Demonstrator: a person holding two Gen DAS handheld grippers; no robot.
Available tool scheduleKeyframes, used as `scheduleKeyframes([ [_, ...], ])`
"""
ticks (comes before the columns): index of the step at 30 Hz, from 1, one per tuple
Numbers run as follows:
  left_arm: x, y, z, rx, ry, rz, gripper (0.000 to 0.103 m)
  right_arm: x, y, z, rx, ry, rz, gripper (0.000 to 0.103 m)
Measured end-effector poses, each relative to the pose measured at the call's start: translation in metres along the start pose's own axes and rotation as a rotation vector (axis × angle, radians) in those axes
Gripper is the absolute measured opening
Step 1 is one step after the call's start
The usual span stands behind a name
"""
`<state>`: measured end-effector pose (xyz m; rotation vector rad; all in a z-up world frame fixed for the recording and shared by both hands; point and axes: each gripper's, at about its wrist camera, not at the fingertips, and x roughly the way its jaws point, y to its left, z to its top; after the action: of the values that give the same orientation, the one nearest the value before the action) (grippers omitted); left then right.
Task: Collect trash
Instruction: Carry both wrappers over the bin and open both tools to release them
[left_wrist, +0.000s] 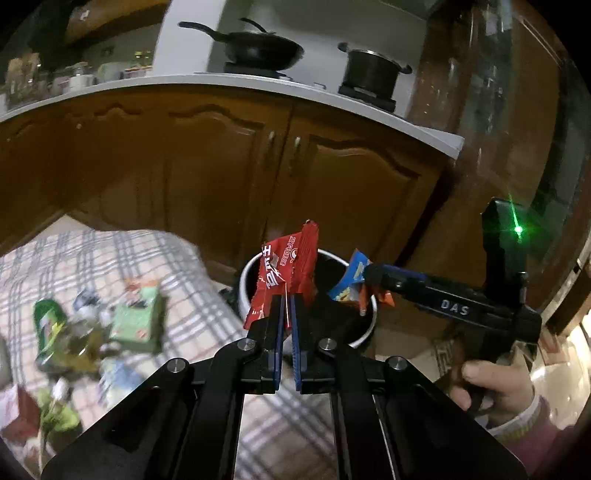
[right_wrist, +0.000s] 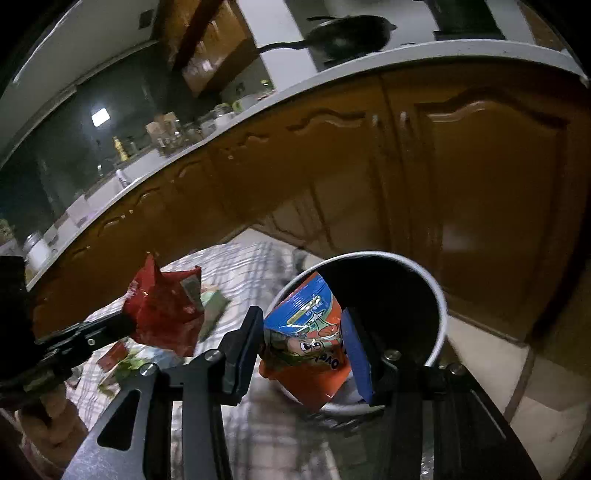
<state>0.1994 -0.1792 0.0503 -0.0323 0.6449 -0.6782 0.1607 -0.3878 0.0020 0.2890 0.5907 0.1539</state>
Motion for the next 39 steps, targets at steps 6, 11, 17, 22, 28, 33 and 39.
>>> scheduleKeyframes([
  [6, 0.05, -0.006, 0.013, -0.009, 0.064, -0.036, 0.003, 0.017, -0.024, 0.006, 0.02, 0.027, -0.042, 0.045],
  [11, 0.084, -0.005, 0.009, -0.025, 0.127, -0.044, 0.003, 0.035, -0.039, 0.007, 0.032, 0.063, -0.055, 0.045],
  [17, 0.107, -0.006, 0.001, -0.021, 0.186, -0.044, 0.004, 0.051, -0.051, 0.005, 0.044, 0.099, -0.058, 0.048],
  [22, 0.115, -0.005, -0.004, -0.028, 0.216, -0.036, 0.016, 0.059, -0.058, 0.006, 0.053, 0.12, -0.056, 0.058],
  [28, 0.102, -0.004, -0.009, -0.032, 0.198, -0.018, 0.038, 0.056, -0.061, 0.005, 0.072, 0.118, -0.047, 0.073],
  [33, 0.078, 0.003, -0.021, -0.063, 0.17, 0.007, 0.05, 0.049, -0.057, 0.001, 0.089, 0.103, -0.031, 0.08],
  [39, 0.036, 0.023, -0.039, -0.114, 0.113, 0.063, 0.059, 0.034, -0.038, -0.01, 0.101, 0.073, -0.003, 0.087],
])
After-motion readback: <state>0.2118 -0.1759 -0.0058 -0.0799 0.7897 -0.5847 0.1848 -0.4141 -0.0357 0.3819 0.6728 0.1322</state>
